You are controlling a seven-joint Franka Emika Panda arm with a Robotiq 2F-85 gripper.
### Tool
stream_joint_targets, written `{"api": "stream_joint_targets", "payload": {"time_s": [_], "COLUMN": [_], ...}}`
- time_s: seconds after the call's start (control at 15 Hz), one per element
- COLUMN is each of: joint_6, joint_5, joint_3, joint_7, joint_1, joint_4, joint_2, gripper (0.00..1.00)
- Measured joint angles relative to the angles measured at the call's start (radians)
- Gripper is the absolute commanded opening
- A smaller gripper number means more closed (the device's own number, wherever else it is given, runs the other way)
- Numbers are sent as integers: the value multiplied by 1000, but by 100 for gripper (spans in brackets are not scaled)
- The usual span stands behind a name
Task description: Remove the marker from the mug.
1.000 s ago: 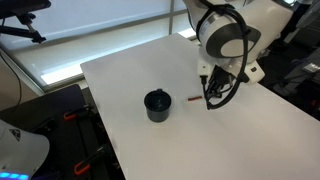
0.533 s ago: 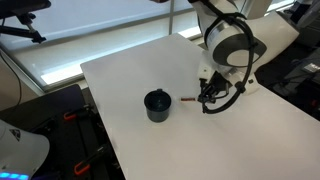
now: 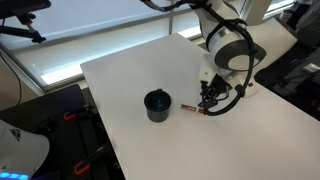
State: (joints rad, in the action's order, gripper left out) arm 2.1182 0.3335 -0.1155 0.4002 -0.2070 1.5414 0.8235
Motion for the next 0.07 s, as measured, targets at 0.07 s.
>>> {"api": "stream_joint_targets", "payload": {"time_s": [0.07], "joint_6": [-3], "joint_5": [-1], "joint_3": [0], "joint_7": [0], "joint_1": [0], "joint_4": [-3], "joint_2": [3], "gripper": [99]}}
